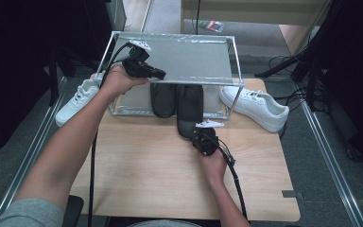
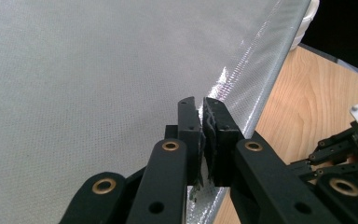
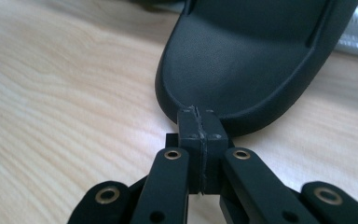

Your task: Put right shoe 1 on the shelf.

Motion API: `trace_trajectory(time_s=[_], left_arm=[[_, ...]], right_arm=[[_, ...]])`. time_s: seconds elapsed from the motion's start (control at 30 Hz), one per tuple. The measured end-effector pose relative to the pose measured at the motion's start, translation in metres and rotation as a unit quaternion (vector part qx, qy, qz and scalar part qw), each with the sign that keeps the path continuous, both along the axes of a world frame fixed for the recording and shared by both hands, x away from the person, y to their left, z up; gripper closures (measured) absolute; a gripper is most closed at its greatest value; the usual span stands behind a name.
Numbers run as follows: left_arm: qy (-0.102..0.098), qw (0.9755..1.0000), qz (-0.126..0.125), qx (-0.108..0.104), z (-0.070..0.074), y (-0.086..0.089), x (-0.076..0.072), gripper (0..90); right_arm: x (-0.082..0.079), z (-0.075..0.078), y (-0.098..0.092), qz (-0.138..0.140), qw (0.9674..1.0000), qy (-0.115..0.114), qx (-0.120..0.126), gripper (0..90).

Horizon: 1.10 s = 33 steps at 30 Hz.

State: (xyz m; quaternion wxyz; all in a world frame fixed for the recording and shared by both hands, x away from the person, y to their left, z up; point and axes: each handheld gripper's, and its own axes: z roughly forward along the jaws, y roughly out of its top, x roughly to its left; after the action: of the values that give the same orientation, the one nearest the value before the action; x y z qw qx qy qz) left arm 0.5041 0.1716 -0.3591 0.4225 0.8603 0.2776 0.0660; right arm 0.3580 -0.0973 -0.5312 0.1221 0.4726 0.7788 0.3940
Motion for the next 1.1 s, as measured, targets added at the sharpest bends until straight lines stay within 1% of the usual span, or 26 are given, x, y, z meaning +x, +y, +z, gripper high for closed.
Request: trace_trajectory(time_s=[0.23, 0.33, 0.4, 0.5, 0.57, 0.73, 0.77, 0.87, 0.93, 1.0, 1.1], left_arm=[[0.000, 1.0000, 0.001, -0.001, 0.000, 0.000, 0.000, 86.6], [0.001, 1.0000, 0.001, -0.002, 0.000, 0.000, 0.000, 86.6], [0.003, 1.0000, 0.002, -0.004, 0.000, 0.000, 0.000, 86.7], [0.003, 1.0000, 0.002, -0.004, 0.000, 0.000, 0.000, 86.6], [0.003, 1.0000, 0.002, -0.004, 0.000, 0.000, 0.000, 86.6], [0.004, 1.0000, 0.003, -0.005, 0.000, 0.000, 0.001, 86.4], [0.005, 1.0000, 0.002, -0.006, -0.001, 0.000, 0.001, 86.5], [0.005, 1.0000, 0.003, -0.005, -0.001, 0.000, 0.001, 86.4], [0.005, 1.0000, 0.001, -0.006, -0.001, 0.001, 0.001, 86.4], [0.005, 1.0000, 0.002, -0.006, -0.001, 0.001, 0.001, 86.4], [0.008, 0.9999, 0.003, -0.009, -0.001, 0.001, 0.001, 86.3]], right_arm=[[0.013, 0.010, 0.002, -0.008, 0.9999, -0.013, 0.006, 90.0], [0.020, 0.014, 0.003, -0.007, 0.9998, -0.016, 0.007, 90.0], [0.026, 0.015, 0.004, -0.006, 0.9999, -0.012, 0.003, 90.0], [0.034, 0.015, 0.006, -0.004, 0.9999, -0.014, -0.003, 90.0], [0.040, 0.016, 0.007, -0.003, 1.0000, -0.007, -0.005, 90.0], [0.057, 0.017, 0.011, -0.002, 1.0000, 0.000, -0.007, 90.0], [0.060, 0.017, 0.013, -0.003, 0.9999, 0.000, -0.011, 90.0], [0.068, 0.017, 0.019, -0.002, 0.9999, 0.005, -0.011, 90.0], [0.071, 0.016, 0.022, -0.001, 0.9999, 0.013, -0.002, 90.0], [0.074, 0.016, 0.027, 0.002, 0.9999, 0.013, 0.000, 90.0], [0.076, 0.014, 0.032, 0.008, 0.9999, 0.004, -0.005, 90.0]])
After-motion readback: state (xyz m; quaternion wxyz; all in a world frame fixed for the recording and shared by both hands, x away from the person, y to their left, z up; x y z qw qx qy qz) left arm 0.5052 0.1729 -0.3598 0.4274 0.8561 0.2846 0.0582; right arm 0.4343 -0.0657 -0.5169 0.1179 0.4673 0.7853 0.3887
